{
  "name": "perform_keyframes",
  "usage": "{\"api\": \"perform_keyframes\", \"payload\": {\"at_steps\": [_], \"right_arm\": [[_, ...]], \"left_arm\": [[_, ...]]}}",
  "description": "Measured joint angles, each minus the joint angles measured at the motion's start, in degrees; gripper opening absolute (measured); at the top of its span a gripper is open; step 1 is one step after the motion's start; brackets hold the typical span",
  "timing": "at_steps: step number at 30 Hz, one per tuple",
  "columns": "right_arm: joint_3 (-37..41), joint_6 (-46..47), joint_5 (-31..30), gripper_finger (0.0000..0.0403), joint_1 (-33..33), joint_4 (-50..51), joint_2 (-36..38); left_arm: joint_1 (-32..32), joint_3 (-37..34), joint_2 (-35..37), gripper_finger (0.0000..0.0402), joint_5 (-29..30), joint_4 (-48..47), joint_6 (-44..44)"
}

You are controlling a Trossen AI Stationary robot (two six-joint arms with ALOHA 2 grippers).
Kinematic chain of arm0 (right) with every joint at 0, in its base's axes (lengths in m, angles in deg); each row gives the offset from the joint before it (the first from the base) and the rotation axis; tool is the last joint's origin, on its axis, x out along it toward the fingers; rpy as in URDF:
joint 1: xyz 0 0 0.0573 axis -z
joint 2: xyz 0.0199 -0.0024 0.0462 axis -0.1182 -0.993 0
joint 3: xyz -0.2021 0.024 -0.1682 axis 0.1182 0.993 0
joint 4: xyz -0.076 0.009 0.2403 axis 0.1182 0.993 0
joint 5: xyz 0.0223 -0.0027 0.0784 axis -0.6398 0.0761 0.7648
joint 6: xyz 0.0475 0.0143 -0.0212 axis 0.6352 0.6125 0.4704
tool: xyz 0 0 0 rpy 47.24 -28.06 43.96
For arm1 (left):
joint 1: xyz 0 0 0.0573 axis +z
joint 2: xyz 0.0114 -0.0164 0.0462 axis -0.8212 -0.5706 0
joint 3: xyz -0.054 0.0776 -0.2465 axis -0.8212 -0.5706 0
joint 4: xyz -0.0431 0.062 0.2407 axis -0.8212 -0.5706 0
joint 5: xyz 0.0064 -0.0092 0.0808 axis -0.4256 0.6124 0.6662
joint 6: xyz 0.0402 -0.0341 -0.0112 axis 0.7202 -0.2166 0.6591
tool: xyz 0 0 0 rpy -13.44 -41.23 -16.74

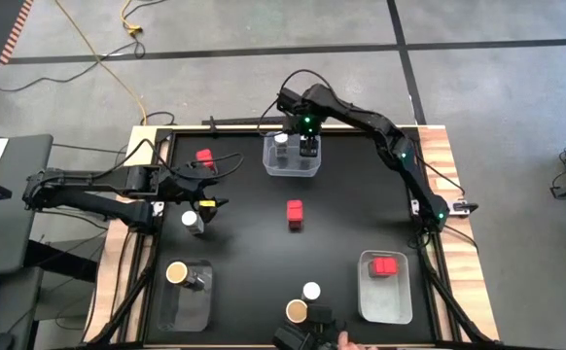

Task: Sort spices by type
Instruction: Put the top right white spice bottle into the transparent bin

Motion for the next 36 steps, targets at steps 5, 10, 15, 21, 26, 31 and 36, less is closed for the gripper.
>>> {"api": "perform_keyframes", "payload": {"at_steps": [5,10,15,21,26,31,36], "right_arm": [[0.0,0.1,0.0,0.0261,0.2,0.2,0.2],[0.0,3.0,0.0,0.0261,0.2,-0.6,0.1],[0.0,5.1,0.0,0.0261,0.5,-1.4,0.1],[0.0,5.0,-0.1,0.0261,0.6,-1.5,0.1],[0.0,3.7,0.1,0.026,0.6,-1.5,0.1],[0.0,3.5,1.1,0.0257,0.6,-1.8,0.1],[0.0,3.5,1.1,0.0226,0.6,-1.9,0.1]], "left_arm": [[0.0,0.0,0.0,0.0333,0.0,0.0,0.0],[0.0,0.0,0.0,0.0333,0.0,0.0,0.0],[0.0,0.0,0.0,0.0333,0.0,0.0,0.0],[0.0,0.0,0.0,0.0333,0.0,0.0,0.0],[0.0,0.0,0.0,0.0333,0.0,0.0,0.0],[0.0,0.0,0.0,0.0333,0.0,0.0,0.0],[0.0,0.0,0.0,0.0333,0.0,0.0,0.0]]}}
